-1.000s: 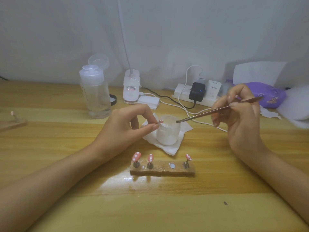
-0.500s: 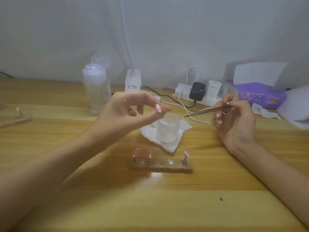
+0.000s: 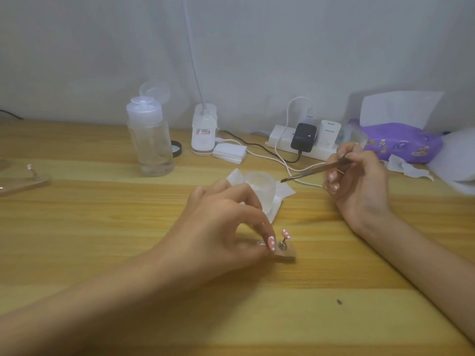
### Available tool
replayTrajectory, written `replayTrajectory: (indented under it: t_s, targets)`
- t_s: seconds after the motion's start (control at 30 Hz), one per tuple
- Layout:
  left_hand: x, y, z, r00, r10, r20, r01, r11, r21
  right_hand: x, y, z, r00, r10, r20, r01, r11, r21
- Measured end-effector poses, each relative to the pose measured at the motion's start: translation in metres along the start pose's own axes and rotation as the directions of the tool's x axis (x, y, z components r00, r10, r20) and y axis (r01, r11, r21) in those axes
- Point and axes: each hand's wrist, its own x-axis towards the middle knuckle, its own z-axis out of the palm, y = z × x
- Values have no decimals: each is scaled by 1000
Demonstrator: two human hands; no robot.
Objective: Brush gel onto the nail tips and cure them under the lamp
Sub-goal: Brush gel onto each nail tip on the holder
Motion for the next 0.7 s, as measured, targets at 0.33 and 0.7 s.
replayTrajectory:
  t_s: [0.33,0.7]
  targets:
    - [7,-3,-21,986,-107,128,92,988,120,1,0,0,1000,11,-11,-11,1000,-4]
    - [-26,-38,-44,958,-191,214,193,981,15,2,1,1,997,37,-65,-35,999,29]
